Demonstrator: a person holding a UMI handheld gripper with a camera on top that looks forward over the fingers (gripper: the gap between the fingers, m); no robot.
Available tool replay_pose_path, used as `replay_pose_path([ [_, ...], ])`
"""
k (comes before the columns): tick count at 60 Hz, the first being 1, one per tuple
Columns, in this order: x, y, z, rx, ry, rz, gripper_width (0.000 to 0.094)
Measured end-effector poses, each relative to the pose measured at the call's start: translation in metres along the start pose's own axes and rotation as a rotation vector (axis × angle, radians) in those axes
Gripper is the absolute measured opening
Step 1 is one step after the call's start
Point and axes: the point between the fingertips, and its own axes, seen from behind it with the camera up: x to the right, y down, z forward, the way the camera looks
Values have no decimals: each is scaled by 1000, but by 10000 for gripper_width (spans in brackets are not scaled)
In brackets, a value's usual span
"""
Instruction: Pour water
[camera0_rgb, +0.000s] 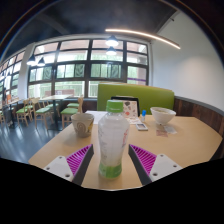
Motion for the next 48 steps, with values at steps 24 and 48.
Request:
replay_pose_path([
  [24, -8, -14, 49, 50, -36, -35, 258],
  [48, 16, -178, 159, 61, 319, -1259, 254],
])
